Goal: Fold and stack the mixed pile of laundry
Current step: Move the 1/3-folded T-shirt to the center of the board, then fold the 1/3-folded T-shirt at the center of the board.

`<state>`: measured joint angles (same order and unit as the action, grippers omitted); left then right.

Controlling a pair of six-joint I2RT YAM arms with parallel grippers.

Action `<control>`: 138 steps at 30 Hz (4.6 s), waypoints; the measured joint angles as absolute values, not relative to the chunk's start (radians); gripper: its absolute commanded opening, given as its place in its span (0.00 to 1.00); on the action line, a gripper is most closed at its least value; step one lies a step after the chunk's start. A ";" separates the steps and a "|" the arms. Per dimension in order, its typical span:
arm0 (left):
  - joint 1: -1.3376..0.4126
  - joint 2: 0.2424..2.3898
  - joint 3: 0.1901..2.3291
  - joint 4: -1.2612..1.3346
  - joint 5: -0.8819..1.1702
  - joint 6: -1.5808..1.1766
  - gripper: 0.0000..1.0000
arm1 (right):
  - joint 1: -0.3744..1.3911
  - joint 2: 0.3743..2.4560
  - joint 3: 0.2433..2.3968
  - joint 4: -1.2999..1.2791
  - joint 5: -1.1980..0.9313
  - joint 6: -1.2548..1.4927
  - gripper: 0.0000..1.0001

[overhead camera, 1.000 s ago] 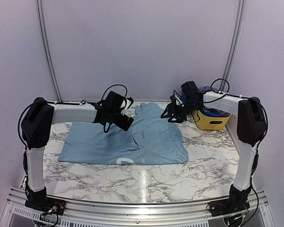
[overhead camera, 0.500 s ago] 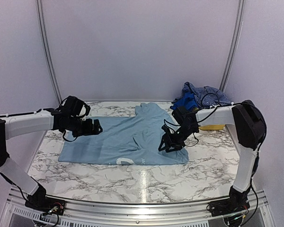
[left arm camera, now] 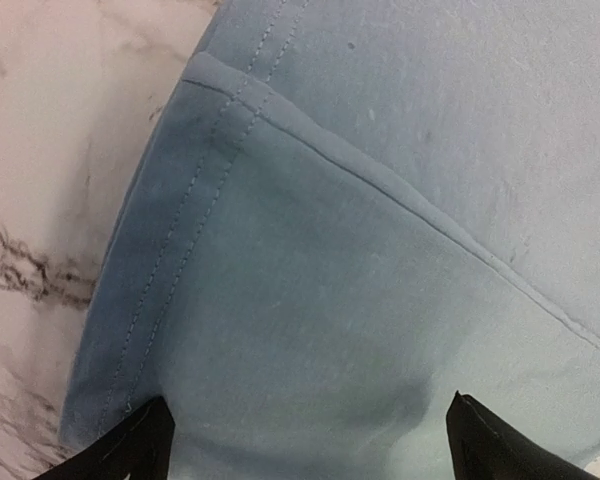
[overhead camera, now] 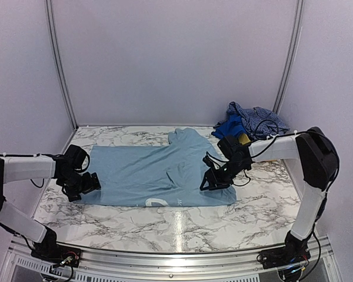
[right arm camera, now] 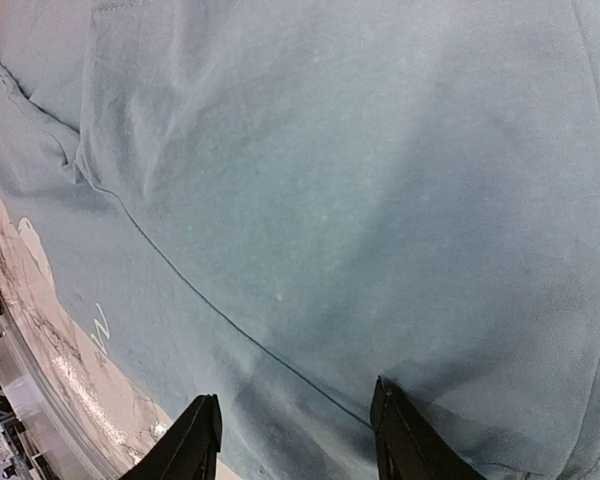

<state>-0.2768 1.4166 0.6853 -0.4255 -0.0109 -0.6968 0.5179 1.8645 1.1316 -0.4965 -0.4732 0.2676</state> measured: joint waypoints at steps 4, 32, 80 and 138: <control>-0.277 1.290 0.586 -0.426 -0.011 -0.781 0.99 | 0.525 1.843 1.112 -0.508 -0.459 0.260 0.52; -0.238 1.359 0.666 -0.571 -0.006 -0.775 0.99 | 0.569 1.748 1.008 -0.541 -0.443 0.308 0.50; -0.041 2.027 1.591 -0.599 0.059 -0.377 0.99 | 0.366 2.645 2.412 -0.743 -0.109 0.121 0.40; 0.073 2.199 1.615 -0.473 0.257 -0.245 0.00 | 0.316 2.571 2.365 -0.628 -0.339 0.217 0.00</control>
